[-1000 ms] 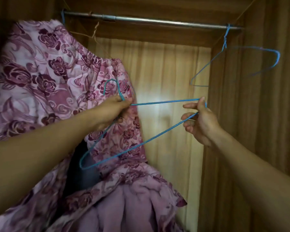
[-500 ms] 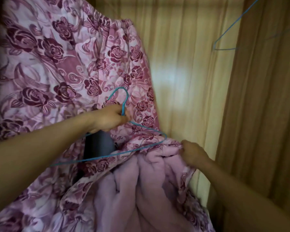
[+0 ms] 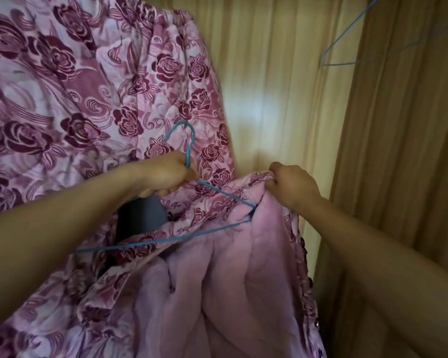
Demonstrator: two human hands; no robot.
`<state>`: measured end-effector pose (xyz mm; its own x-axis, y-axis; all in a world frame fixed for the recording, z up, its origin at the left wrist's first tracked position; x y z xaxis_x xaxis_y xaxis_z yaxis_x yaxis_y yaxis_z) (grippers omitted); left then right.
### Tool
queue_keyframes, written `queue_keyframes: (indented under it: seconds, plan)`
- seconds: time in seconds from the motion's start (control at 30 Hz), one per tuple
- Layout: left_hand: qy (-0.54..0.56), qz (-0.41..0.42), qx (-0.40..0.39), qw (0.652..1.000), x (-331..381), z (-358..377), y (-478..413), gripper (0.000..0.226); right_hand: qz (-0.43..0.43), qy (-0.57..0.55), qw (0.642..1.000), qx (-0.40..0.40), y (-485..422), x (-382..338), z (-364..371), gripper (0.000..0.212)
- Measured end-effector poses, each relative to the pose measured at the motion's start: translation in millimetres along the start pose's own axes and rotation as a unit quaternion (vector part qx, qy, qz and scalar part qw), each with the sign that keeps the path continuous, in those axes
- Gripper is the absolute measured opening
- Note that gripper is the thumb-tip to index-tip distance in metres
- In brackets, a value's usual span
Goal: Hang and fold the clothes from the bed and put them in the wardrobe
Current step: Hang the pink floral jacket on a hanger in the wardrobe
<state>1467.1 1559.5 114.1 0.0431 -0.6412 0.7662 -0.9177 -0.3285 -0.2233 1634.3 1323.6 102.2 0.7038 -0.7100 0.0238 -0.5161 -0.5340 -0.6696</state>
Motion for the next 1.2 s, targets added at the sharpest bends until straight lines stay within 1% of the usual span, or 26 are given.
queue_keyframes:
  seconds: [0.07, 0.1, 0.13, 0.2, 0.27, 0.3, 0.37, 0.4, 0.43, 0.47, 0.5, 0.53, 0.57, 0.6, 0.63, 0.67, 0.7, 0.77, 0.8, 0.87, 0.9, 0.97, 1.0, 1.1, 1.17, 1.2]
  plan:
    - [-0.008, 0.015, 0.006, 1.0, 1, 14, -7, 0.025, -0.031, -0.053, 0.998, 0.02, -1, -13, -12, 0.014]
    - [-0.014, 0.029, 0.016, 0.999, 2, 22, -11, 0.022, -0.042, -0.098, 0.994, 0.033, -2, -21, -17, 0.012]
    - [-0.019, 0.045, 0.027, 0.998, 4, 30, -13, 0.017, -0.043, -0.161, 0.985, 0.044, -2, -30, -21, 0.01]
    - [0.0, 0.066, 0.046, 0.997, 8, 45, -18, 0.013, -0.019, -0.299, 0.953, 0.05, 1, -46, -26, 0.012]
    - [0.044, 0.065, 0.046, 0.996, 8, 56, -23, 0.011, 0.01, -0.38, 0.925, 0.02, 4, -54, -24, 0.009]
    - [0.065, 0.06, 0.041, 0.995, 6, 61, -24, 0.016, 0.016, -0.399, 0.917, -0.013, 5, -53, -23, 0.008]
    - [0.086, 0.052, 0.029, 0.995, 0, 70, -25, 0.026, 0.012, -0.418, 0.904, -0.093, 9, -45, -21, 0.022]
    - [0.082, 0.053, 0.027, 0.995, -3, 73, -24, 0.031, 0.011, -0.418, 0.901, -0.119, 11, -40, -20, 0.024]
    - [0.077, 0.059, 0.025, 0.995, -4, 76, -23, 0.034, 0.004, -0.403, 0.907, -0.12, 11, -32, -18, 0.02]
    - [0.075, 0.066, 0.024, 0.995, -4, 78, -22, 0.036, -0.012, -0.344, 0.932, -0.112, 10, -23, -15, 0.015]
    - [0.079, 0.074, 0.022, 0.994, -4, 80, -21, 0.035, -0.032, -0.243, 0.961, -0.128, 10, -14, -10, 0.017]
    - [0.086, 0.08, 0.02, 0.993, -3, 83, -21, 0.031, -0.052, -0.155, 0.971, -0.176, 14, -10, -4, 0.033]
    - [0.096, 0.082, 0.02, 0.992, -3, 85, -20, 0.027, -0.057, -0.125, 0.964, -0.229, 20, -7, 6, 0.049]
    - [0.104, 0.083, 0.024, 0.991, -3, 87, -20, 0.024, -0.049, -0.151, 0.951, -0.266, 26, -7, 15, 0.056]
    - [0.109, 0.084, 0.03, 0.99, -4, 90, -19, 0.022, -0.048, -0.185, 0.944, -0.267, 31, -8, 24, 0.053]
    - [0.118, 0.085, 0.033, 0.989, -6, 92, -18, 0.021, -0.067, -0.205, 0.947, -0.237, 34, -13, 30, 0.045]
    - [0.132, 0.087, 0.032, 0.987, -8, 93, -16, 0.02, -0.096, -0.204, 0.956, -0.186, 35, -17, 35, 0.039]
    - [0.164, 0.086, 0.02, 0.983, -11, 94, -13, 0.019, -0.146, -0.208, 0.962, -0.096, 34, -28, 41, 0.036]
    - [0.176, 0.08, 0.004, 0.981, -13, 94, -12, 0.017, -0.166, -0.199, 0.963, -0.076, 33, -34, 44, 0.035]
    - [0.178, 0.064, -0.04, 0.981, -20, 90, -6, 0.004, -0.193, -0.182, 0.962, -0.065, 32, -39, 50, 0.038]
    - [0.147, 0.057, -0.054, 0.986, -25, 84, -5, 0.008, -0.201, -0.173, 0.962, -0.065, 30, -37, 53, 0.042]
    - [0.046, 0.047, -0.068, 0.996, -41, 66, -6, 0.027, -0.209, -0.162, 0.963, -0.048, 31, -28, 54, 0.045]
    - [0.017, 0.033, -0.07, 0.997, -52, 56, -6, 0.031, -0.205, -0.16, 0.965, -0.039, 31, -22, 54, 0.046]
    - [0.007, -0.074, -0.094, 0.993, -94, 36, 0, 0.029, -0.192, -0.135, 0.971, -0.036, 35, -9, 53, 0.061]
    - [-0.037, -0.136, -0.144, 0.98, -123, 31, 7, 0.026, -0.192, -0.098, 0.976, -0.04, 35, -3, 54, 0.065]
    - [-0.069, -0.148, -0.165, 0.973, -133, 30, 10, 0.026, -0.192, -0.077, 0.978, -0.041, 35, -1, 53, 0.066]
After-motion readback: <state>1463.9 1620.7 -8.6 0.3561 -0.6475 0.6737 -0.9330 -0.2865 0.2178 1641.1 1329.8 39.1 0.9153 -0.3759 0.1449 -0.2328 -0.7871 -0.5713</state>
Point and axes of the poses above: each hand's wrist, its own y-axis away from the middle knuckle, its own z-axis out of the palm, x = y × z, the point moved 3 cm from there along -y, towards the middle knuckle, and after that the axes turned 5 degrees about -z, right-handed, at the moved point
